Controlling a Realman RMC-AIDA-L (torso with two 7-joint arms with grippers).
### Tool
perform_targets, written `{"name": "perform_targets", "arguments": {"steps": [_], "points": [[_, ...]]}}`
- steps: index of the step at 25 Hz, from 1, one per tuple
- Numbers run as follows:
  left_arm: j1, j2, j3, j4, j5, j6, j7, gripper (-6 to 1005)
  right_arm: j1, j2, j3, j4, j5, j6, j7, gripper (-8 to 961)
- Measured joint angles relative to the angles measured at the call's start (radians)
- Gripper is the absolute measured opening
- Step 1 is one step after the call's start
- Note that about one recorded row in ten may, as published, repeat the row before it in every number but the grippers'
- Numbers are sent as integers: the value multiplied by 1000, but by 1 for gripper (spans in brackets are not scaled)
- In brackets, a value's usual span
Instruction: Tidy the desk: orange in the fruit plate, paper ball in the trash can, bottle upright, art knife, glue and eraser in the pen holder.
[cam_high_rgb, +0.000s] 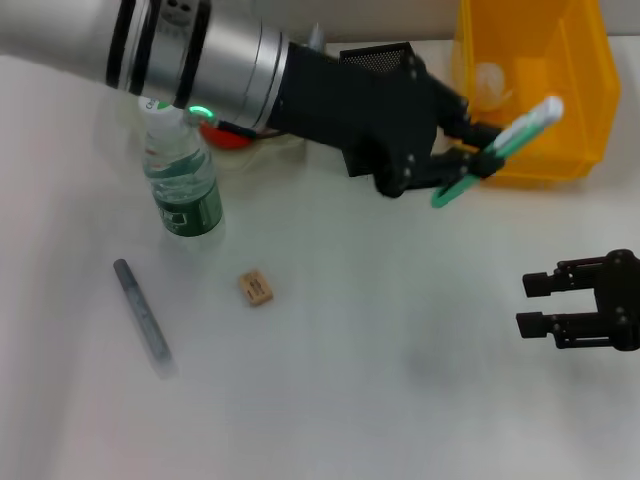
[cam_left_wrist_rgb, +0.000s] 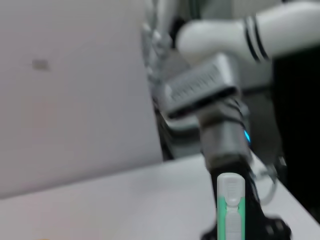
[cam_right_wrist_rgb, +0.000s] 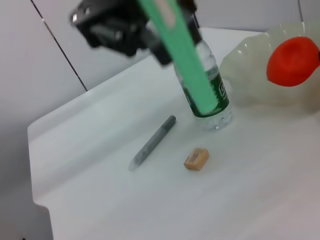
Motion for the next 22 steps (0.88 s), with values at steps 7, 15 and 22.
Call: {"name": "perform_targets", "arguments": {"steps": [7,15,22], "points": [[107,-6,111,-52,-298,-173,32,209,4,-2,-6,0,-14,1,-2,610],[248,-7,350,-98,-818,-425,317,219,9,-2,-11,0,-16,0,-2,611],[208,-9,448,-308,-1210,-498,439,227,12,2,-11,0,-16,0,-1,611]]}}
